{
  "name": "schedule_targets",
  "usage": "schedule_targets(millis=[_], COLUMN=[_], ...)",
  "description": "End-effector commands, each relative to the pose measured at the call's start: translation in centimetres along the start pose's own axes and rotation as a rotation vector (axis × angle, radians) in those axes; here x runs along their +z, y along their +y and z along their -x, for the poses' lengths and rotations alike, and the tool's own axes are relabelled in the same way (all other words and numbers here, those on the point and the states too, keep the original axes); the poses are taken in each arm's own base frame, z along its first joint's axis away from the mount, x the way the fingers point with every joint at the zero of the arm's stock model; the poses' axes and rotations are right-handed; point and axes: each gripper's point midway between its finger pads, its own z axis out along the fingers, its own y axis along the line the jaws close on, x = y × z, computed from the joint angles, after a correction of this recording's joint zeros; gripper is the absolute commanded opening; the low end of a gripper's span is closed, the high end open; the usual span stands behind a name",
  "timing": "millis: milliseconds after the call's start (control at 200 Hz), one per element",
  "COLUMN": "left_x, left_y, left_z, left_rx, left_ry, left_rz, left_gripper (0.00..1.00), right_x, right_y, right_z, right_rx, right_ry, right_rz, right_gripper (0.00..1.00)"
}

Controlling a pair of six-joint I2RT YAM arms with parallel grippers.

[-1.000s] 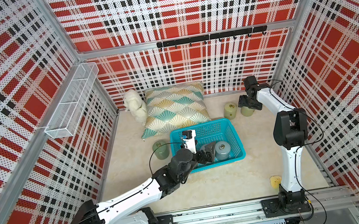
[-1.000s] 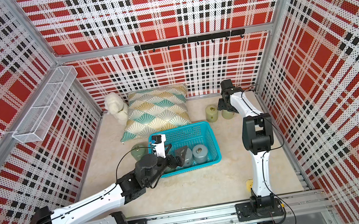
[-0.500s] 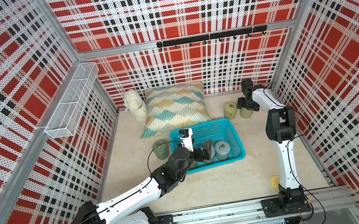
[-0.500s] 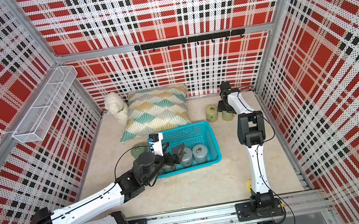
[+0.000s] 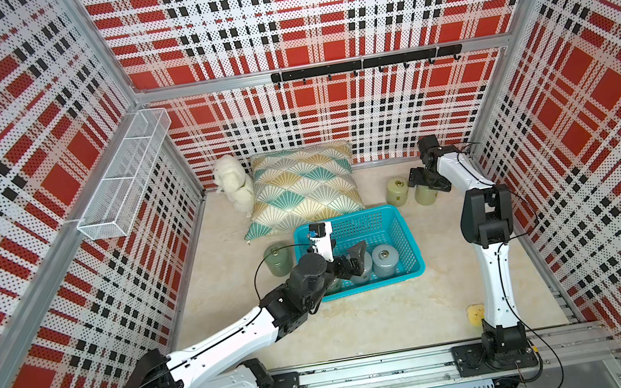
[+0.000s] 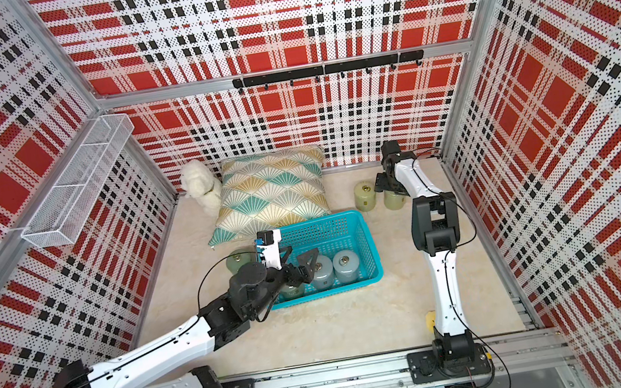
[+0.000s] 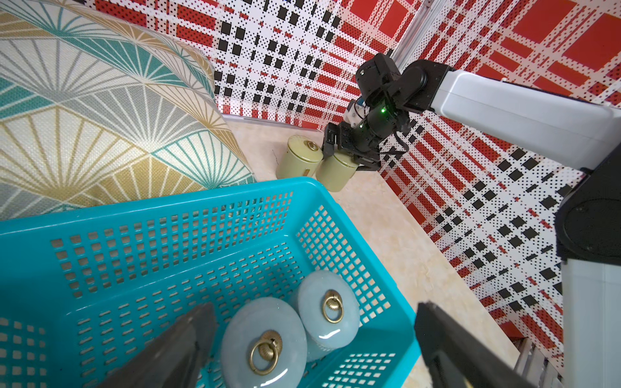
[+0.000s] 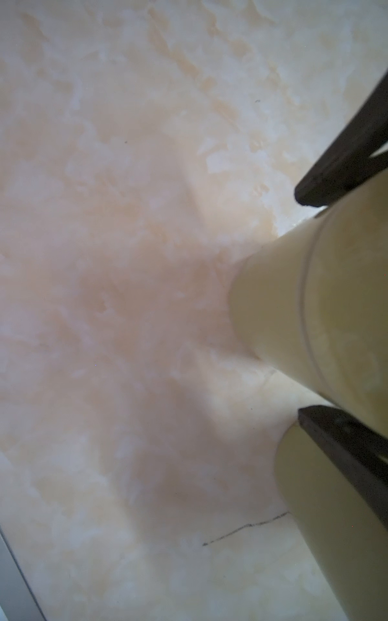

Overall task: Take the tea canister out of the basket
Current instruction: Place the tea canister at the center of the board, then pick up the tea canister from the basket.

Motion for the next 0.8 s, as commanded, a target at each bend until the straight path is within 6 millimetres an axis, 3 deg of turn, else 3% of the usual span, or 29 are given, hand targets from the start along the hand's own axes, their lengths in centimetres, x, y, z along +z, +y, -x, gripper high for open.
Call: schedule_targets(millis=[0,145,331,601,797], left_x=[-0.1,-0.2,-0.4,-0.8,-1.6], left_y=[0.1,0.3,0.5,1.8,3.9], left_z=[0.1,0.2,0.5,0.1,-1.4], left_rx=[0.001,0.002,0.002,-0.012,-0.048], left_ry=[-0.009,-0.011,-0.020,-0.003,0.038], left_rz=[-0.010,-0.009,0.004,0.051,0.138], left_gripper=[1.00,0.99,0.99,0.99,1.00], right_x=[-5.2,-8.6,-13.5,-18.8,-20.5], right_y=[-0.2,-0.3,1.4,6.1,9.4], right_z=[2.5,1.9,-0.6,-7.3,-13.3], right_rx=[0.045,0.061,-0.015,-0.212,-0.391], right_ry=[-0.110,-0.145,-0.209,-0.241,-0.193], right_rz=[0.041,0.090,0.111,0.208,0.239], right_gripper=[1.00,1.00,1.00,1.00,1.00])
